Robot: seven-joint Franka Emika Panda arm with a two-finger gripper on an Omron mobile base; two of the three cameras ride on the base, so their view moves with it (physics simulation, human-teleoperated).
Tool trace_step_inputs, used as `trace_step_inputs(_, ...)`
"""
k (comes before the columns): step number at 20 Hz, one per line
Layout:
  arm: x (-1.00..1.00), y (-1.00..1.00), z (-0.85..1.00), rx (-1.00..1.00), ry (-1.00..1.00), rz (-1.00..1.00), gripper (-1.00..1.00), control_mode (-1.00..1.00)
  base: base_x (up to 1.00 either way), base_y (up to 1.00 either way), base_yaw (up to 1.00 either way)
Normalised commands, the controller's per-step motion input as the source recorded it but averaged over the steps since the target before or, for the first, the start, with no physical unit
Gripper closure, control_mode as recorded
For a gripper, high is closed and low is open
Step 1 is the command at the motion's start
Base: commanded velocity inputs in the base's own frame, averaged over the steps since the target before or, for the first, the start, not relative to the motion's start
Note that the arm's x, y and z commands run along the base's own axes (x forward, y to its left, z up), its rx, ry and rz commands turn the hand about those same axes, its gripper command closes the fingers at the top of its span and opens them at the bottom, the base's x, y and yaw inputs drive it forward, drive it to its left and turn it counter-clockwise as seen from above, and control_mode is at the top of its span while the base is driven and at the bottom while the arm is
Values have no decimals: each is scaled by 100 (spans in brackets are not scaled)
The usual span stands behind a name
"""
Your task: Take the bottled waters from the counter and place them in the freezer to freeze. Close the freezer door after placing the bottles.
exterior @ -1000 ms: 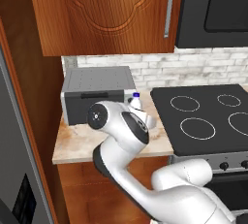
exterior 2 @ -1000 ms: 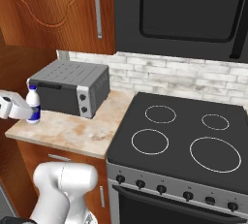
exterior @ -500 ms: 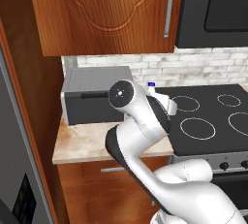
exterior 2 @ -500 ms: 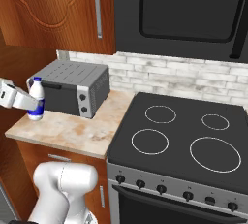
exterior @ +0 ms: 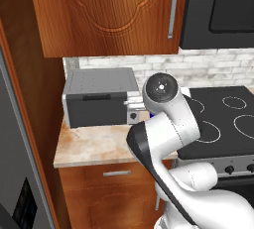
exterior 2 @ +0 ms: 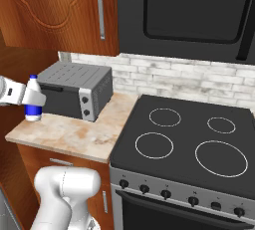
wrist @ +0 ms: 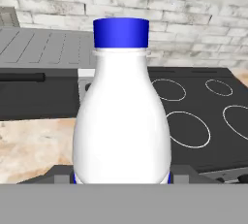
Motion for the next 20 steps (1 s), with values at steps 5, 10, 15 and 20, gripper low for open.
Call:
trace_step_inputs(5, 0, -7, 0, 17, -9, 22, 100, -100, 0, 0, 0)
trace_step_inputs(10, -1, 0, 0, 11, -13, 20, 100, -100, 0, 0, 0)
trace_step_inputs(15, -6, 0, 0, 8, -29, 16, 100, -100, 0, 0, 0)
trace_step_inputs(20, -15, 0, 0, 0, -30, 16, 100, -100, 0, 0, 0)
